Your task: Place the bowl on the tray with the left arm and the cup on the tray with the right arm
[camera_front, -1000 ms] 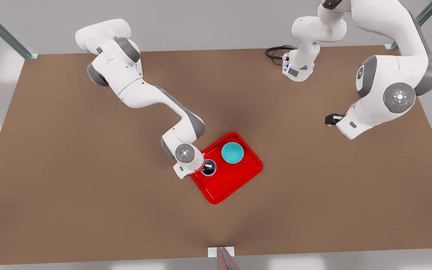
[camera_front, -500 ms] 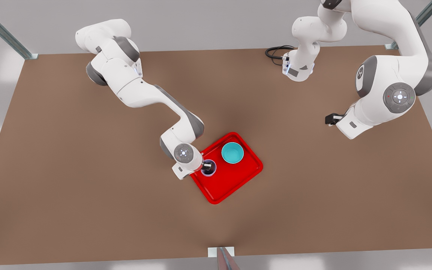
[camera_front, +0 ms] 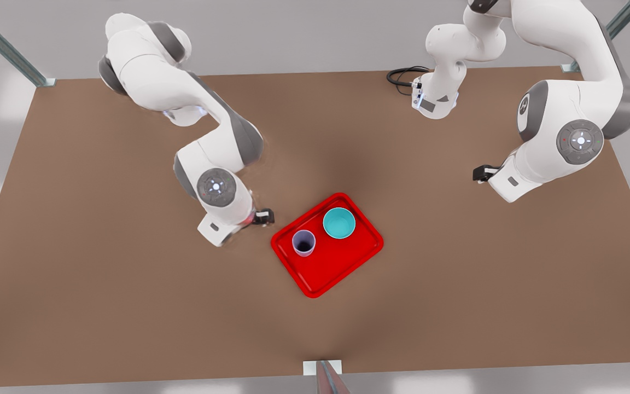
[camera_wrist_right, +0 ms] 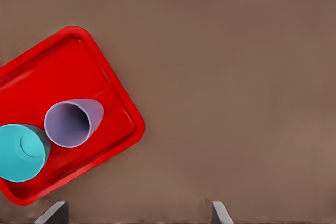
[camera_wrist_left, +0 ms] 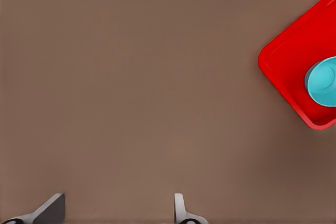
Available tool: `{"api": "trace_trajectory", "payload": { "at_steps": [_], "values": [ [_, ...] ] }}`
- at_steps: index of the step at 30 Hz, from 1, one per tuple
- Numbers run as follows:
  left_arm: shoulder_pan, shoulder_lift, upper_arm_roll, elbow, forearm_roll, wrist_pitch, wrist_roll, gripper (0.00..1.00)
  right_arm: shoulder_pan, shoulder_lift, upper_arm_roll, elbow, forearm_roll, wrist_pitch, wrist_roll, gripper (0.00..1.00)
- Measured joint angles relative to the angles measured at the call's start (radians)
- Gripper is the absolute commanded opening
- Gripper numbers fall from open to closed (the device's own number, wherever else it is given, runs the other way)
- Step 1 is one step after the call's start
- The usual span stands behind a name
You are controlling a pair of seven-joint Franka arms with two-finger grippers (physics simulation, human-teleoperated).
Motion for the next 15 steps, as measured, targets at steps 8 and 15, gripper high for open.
{"api": "trace_trajectory", "payload": {
  "at_steps": [8, 15],
  "values": [
    [0.004, 0.002, 0.000, 0.002, 0.002, 0.025, 0.002, 1.00, -0.265, -0.442, -0.108, -0.257, 0.147, -0.178, -0.267, 1.00],
    [0.003, 0.002, 0.000, 0.002, 0.003, 0.023, 0.002, 1.00, -0.158, -0.175, -0.107, -0.154, 0.138, -0.014, -0.195, 1.00]
  ]
}}
